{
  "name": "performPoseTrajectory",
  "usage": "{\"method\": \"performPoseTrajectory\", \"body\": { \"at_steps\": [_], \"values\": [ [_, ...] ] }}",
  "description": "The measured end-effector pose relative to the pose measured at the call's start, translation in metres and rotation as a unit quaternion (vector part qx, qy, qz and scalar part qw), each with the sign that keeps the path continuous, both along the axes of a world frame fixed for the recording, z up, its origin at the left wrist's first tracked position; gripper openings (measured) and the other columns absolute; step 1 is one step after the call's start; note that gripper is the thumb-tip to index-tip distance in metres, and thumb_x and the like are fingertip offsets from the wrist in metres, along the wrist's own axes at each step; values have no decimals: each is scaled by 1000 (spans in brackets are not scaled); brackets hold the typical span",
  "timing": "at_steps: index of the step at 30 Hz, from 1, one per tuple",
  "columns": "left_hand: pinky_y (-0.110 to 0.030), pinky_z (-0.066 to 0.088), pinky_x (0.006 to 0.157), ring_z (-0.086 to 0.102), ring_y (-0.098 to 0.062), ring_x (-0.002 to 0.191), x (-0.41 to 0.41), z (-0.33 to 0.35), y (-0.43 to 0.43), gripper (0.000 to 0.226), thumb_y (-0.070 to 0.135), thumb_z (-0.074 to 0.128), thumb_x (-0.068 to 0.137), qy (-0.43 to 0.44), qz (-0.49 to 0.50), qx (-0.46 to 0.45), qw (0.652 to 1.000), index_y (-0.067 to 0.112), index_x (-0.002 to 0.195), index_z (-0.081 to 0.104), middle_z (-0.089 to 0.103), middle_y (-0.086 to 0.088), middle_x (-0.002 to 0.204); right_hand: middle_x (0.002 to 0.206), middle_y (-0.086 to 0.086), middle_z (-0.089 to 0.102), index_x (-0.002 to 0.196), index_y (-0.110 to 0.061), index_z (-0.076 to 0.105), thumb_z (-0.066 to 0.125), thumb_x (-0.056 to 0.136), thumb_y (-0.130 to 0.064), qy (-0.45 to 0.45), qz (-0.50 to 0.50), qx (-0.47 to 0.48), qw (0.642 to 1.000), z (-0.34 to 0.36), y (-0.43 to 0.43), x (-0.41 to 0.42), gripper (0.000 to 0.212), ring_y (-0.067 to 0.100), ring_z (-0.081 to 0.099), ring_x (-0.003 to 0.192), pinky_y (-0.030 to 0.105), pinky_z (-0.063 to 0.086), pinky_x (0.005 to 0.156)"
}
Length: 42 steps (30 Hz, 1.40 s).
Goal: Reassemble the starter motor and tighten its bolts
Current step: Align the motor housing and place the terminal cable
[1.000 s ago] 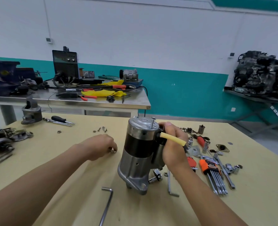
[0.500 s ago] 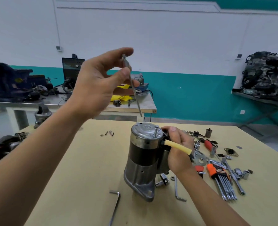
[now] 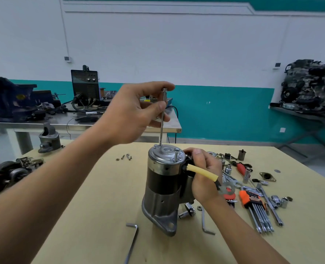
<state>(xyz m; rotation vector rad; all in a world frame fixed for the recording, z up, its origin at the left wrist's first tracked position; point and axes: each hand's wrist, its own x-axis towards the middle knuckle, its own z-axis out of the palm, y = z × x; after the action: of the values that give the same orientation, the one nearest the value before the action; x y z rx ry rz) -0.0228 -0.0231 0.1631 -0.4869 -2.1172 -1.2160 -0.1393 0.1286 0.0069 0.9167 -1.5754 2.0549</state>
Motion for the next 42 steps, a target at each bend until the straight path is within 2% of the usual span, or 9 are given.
{"method": "performPoseTrajectory", "body": {
  "at_steps": [5,10,18,23,28,31,37,39,42],
  "values": [
    [-33,63,78,75,-18,84,-2,-13,1,47,-4,52,100,15,25,-44,999,31,131,57,59,-11,104,78,7,72,88,-27,77,50,96,-45,-2,8,0,1000,-1,0,-1,33,19,68,76,31,55,65],
    [-30,63,75,75,-16,85,-1,-14,-4,44,-4,55,99,7,40,-50,998,31,125,60,68,-3,95,75,-1,73,87,-27,77,50,97,-39,-3,11,-6,1000,0,0,0,31,9,69,71,19,53,60],
    [-29,59,76,71,-8,78,-6,1,12,50,3,53,101,-11,99,-168,981,30,142,55,63,7,96,81,1,73,89,-30,76,52,94,-57,7,-1,8,1000,0,0,2,37,16,69,77,24,55,67],
    [-33,62,74,72,-11,82,-6,-4,7,51,2,52,101,-2,103,-138,985,33,141,54,62,7,98,79,1,73,86,-32,77,50,94,-48,-1,-4,9,1000,3,1,4,32,14,68,76,26,56,66],
    [-33,62,71,71,-14,82,-6,-7,4,52,1,51,101,12,106,-147,983,32,142,54,62,9,94,78,-1,74,85,-34,77,49,94,-45,3,-2,11,1000,6,0,10,31,9,69,75,18,53,65],
    [-34,63,71,70,-13,84,-8,-8,6,51,2,52,101,9,108,-159,981,35,140,55,60,12,94,78,0,74,84,-34,77,50,93,-47,-6,-3,10,1000,6,1,9,31,12,69,75,23,55,66],
    [-39,62,80,71,-16,88,-10,-24,3,43,-4,51,100,-32,33,-72,996,26,128,61,67,3,92,80,1,74,89,-32,76,49,95,-53,-4,-9,12,1000,1,2,4,35,16,69,78,27,56,67],
    [-32,56,86,68,-10,94,-11,-41,0,35,1,55,100,-47,39,-82,995,27,121,63,72,5,94,79,2,73,88,-30,76,49,95,-49,-7,-13,9,1000,1,2,4,34,17,68,77,29,55,66],
    [-21,54,74,72,-11,93,-7,-59,2,25,26,59,96,-63,1,23,998,29,121,65,76,0,98,78,4,73,87,-30,77,50,95,-49,-5,-10,3,1000,3,1,7,35,20,69,76,30,55,66]
  ]
}}
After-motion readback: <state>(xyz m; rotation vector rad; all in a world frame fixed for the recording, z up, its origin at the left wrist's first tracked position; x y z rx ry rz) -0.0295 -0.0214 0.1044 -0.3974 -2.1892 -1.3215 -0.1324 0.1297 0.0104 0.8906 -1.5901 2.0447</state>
